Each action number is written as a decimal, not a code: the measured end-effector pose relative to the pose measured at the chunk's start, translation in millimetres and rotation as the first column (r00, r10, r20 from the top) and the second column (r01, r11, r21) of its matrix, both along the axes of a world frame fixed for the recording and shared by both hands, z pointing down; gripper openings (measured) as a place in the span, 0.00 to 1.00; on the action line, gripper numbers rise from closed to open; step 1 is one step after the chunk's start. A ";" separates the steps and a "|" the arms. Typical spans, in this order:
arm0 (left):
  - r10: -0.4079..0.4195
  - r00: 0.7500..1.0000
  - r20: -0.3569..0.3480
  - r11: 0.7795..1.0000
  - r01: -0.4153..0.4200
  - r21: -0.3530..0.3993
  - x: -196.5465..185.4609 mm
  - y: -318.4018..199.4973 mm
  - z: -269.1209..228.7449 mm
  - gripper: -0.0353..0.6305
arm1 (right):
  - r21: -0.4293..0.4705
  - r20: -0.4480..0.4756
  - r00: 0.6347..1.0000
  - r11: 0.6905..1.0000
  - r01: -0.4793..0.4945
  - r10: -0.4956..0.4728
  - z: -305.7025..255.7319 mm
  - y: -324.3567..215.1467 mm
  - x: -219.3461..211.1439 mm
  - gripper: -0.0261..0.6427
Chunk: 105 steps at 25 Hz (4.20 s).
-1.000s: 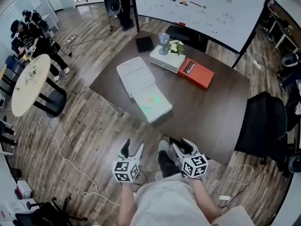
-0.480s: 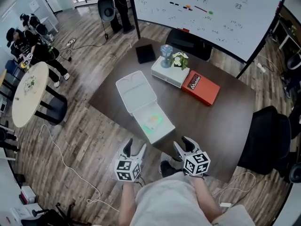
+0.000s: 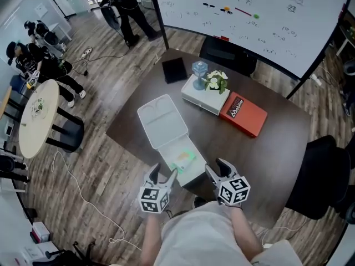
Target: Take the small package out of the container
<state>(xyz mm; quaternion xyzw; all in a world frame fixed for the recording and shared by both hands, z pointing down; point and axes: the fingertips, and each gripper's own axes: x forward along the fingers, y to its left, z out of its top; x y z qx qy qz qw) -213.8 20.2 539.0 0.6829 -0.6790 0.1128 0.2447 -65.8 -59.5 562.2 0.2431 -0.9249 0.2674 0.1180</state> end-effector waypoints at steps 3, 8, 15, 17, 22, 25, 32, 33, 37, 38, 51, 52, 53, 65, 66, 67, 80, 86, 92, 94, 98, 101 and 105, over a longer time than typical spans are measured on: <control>0.011 1.000 0.006 1.000 -0.011 -0.013 1.5 -15.5 6.9 0.46 | 0.001 0.022 1.000 1.000 0.011 -0.011 0.3 -7.9 -0.5 0.38; 0.047 0.999 0.016 0.997 -0.046 -0.055 10.1 -29.2 22.7 0.46 | -0.004 0.023 1.000 1.000 0.012 -0.012 7.4 -12.3 2.3 0.38; 0.092 0.995 0.030 0.989 -0.087 -0.119 20.1 -41.6 45.0 0.46 | -0.002 0.007 1.000 1.000 0.012 -0.012 12.3 -16.2 9.7 0.38; 0.106 0.993 0.045 0.986 -0.099 -0.137 20.5 -44.7 49.3 0.46 | -0.008 0.005 1.000 1.000 0.004 -0.004 14.2 -17.7 11.2 0.38; 0.151 0.987 0.063 0.971 -0.136 -0.196 20.3 -51.1 66.2 0.46 | -0.026 0.003 1.000 1.000 -0.002 0.002 23.0 -20.6 8.2 0.38; 0.181 0.980 0.081 0.956 -0.156 -0.249 19.1 -52.3 78.7 0.47 | -0.032 0.015 1.000 0.999 -0.008 0.009 22.2 -22.2 4.7 0.38; 0.231 0.969 0.087 0.929 -0.193 -0.315 24.7 -56.8 99.0 0.47 | -0.039 -0.006 1.000 0.999 0.023 -0.023 28.6 -13.9 0.9 0.38; 0.234 0.968 0.088 0.926 -0.195 -0.323 25.0 -58.2 101.6 0.47 | -0.041 -0.008 1.000 0.999 0.022 -0.022 29.7 -14.1 1.6 0.38; 0.255 0.962 0.101 0.911 -0.204 -0.358 25.5 -63.2 110.2 0.48 | -0.054 -0.008 1.000 0.998 0.016 -0.016 32.3 -18.1 3.2 0.38; 0.261 0.959 0.109 0.909 -0.206 -0.363 24.4 -64.5 113.4 0.48 | -0.056 -0.008 1.000 0.998 0.017 -0.017 32.8 -19.3 2.8 0.38; 0.387 0.915 0.112 0.817 -0.284 -0.503 31.4 -73.9 146.1 0.49 | -0.089 -0.007 1.000 0.996 0.022 -0.022 45.6 -31.4 1.9 0.38; 0.396 0.911 0.110 0.805 -0.287 -0.519 32.0 -74.8 147.5 0.49 | -0.092 -0.007 1.000 0.996 0.022 -0.022 46.0 -32.2 1.8 0.37; 0.403 0.909 0.107 0.793 -0.289 -0.536 32.3 -75.3 148.8 0.49 | -0.094 -0.006 1.000 0.995 0.024 -0.024 46.0 -32.4 1.2 0.37; 0.466 0.881 0.083 0.681 -0.297 -0.669 38.6 -82.5 176.1 0.51 | -0.121 0.008 1.000 0.993 0.008 -0.007 52.7 -43.1 4.4 0.36; 0.469 0.880 0.082 0.674 -0.296 -0.677 38.9 -82.8 178.3 0.51 | -0.124 0.009 1.000 0.992 0.003 -0.001 53.4 -44.5 5.7 0.36; 0.471 0.878 0.081 0.668 -0.295 -0.683 39.3 -83.0 180.4 0.51 | -0.128 0.010 1.000 0.992 -0.003 0.004 54.2 -45.7 7.1 0.35; 0.477 0.875 0.082 0.629 -0.275 -0.727 39.4 -88.0 204.3 0.53 | -0.157 0.003 1.000 0.987 -0.021 0.022 64.7 -54.5 16.0 0.34; 0.468 0.880 0.084 0.630 -0.266 -0.729 38.3 -89.5 209.7 0.54 | -0.163 -0.003 1.000 0.986 -0.024 0.024 67.4 -55.7 18.2 0.33; 0.470 0.879 0.081 0.635 -0.273 -0.723 38.0 -88.8 213.3 0.54 | -0.164 -0.005 0.999 0.986 -0.033 0.033 67.8 -56.6 20.7 0.33; 0.469 0.879 0.082 0.637 -0.272 -0.721 38.1 -88.9 213.8 0.54 | -0.162 -0.005 0.999 0.986 -0.035 0.035 67.2 -56.4 21.2 0.32; 0.463 0.882 0.094 0.640 -0.259 -0.724 35.3 -86.3 213.5 0.55 | -0.159 -0.005 0.999 0.986 -0.039 0.038 64.4 -54.6 22.7 0.31; 0.466 0.879 0.106 0.640 -0.252 -0.726 32.4 -86.8 212.8 0.55 | -0.156 -0.006 0.999 0.987 -0.043 0.043 62.9 -54.8 23.9 0.31; 0.474 0.876 0.090 0.638 -0.271 -0.721 35.3 -87.4 211.1 0.55 | -0.150 -0.006 0.999 0.987 -0.047 0.047 61.6 -54.3 23.6 0.31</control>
